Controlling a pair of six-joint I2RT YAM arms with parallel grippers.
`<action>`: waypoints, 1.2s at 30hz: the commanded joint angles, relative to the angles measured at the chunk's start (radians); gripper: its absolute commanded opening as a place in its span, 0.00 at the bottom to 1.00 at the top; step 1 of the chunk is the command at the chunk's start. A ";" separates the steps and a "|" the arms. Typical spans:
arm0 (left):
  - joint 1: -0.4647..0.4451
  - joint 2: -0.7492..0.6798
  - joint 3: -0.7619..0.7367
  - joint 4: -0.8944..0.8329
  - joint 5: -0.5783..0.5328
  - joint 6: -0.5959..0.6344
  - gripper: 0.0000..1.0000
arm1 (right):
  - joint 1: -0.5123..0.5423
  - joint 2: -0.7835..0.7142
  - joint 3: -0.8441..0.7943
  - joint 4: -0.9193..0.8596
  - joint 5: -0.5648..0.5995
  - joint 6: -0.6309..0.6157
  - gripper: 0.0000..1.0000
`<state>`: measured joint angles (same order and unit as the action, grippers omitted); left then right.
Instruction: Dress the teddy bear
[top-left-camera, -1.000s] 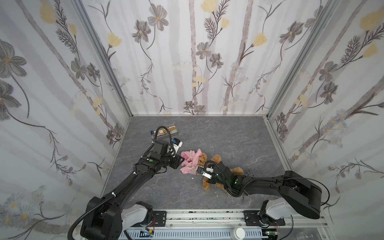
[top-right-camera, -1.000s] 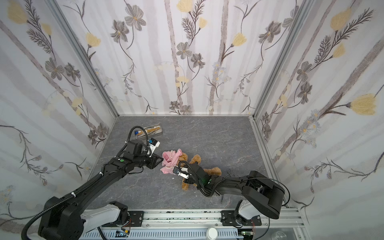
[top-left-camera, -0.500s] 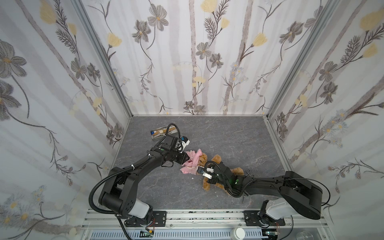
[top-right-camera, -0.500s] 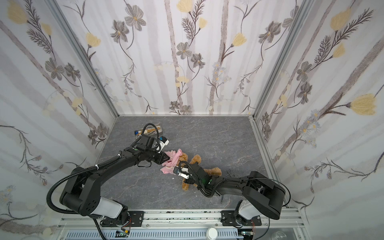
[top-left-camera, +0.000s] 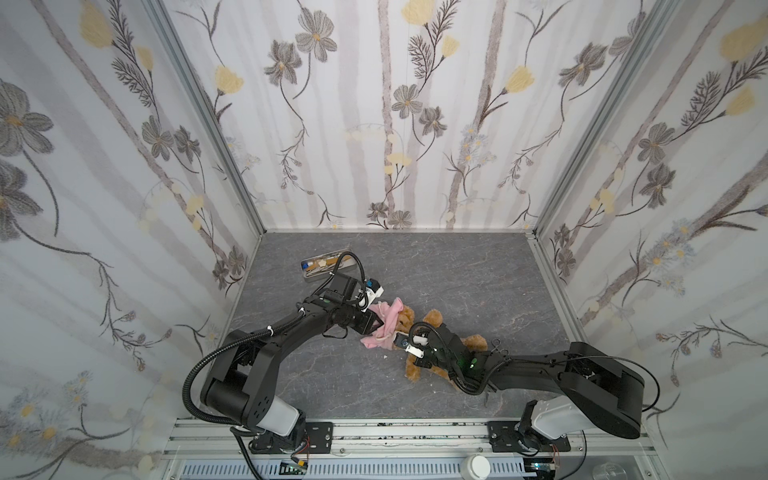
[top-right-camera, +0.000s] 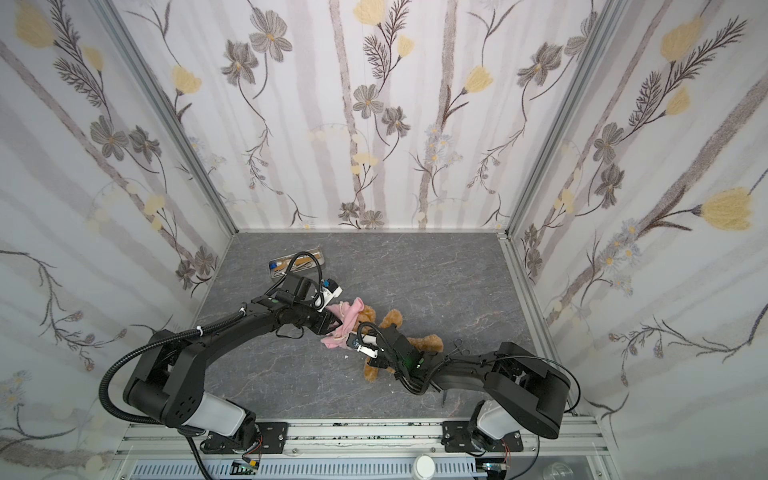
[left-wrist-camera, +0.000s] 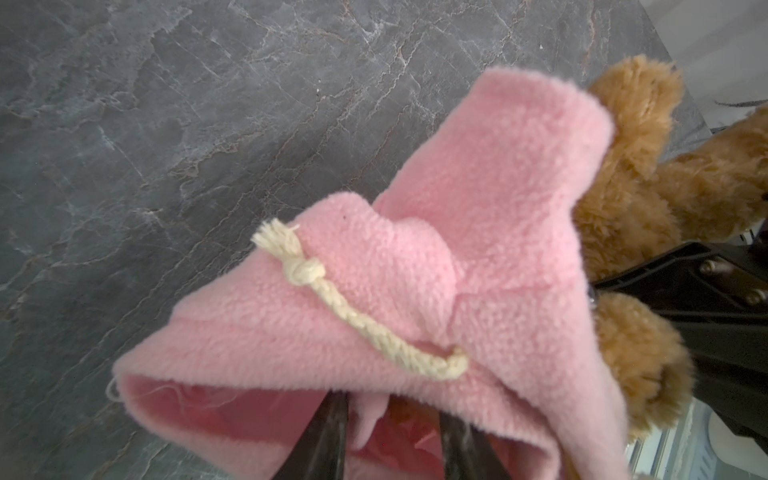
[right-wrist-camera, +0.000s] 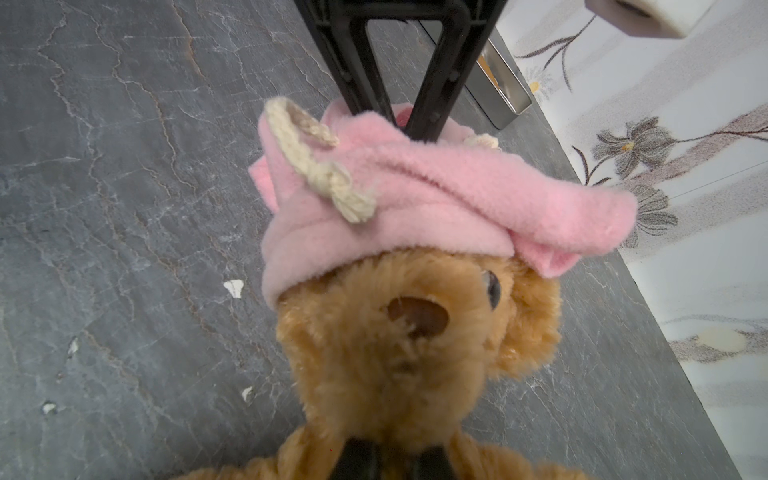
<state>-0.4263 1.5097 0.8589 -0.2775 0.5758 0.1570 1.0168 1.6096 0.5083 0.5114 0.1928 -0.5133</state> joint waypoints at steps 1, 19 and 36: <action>0.002 -0.002 -0.003 -0.011 0.066 0.035 0.42 | -0.001 -0.007 -0.006 0.081 0.001 -0.004 0.00; 0.030 -0.029 0.026 -0.015 0.218 0.075 0.55 | 0.005 -0.099 -0.091 0.187 -0.067 -0.059 0.00; 0.029 0.007 0.033 -0.015 0.300 0.072 0.50 | 0.015 -0.084 -0.076 0.200 -0.057 -0.079 0.00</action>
<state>-0.3882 1.5173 0.8951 -0.2970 0.8139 0.2100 1.0302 1.5242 0.4206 0.6273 0.1444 -0.5724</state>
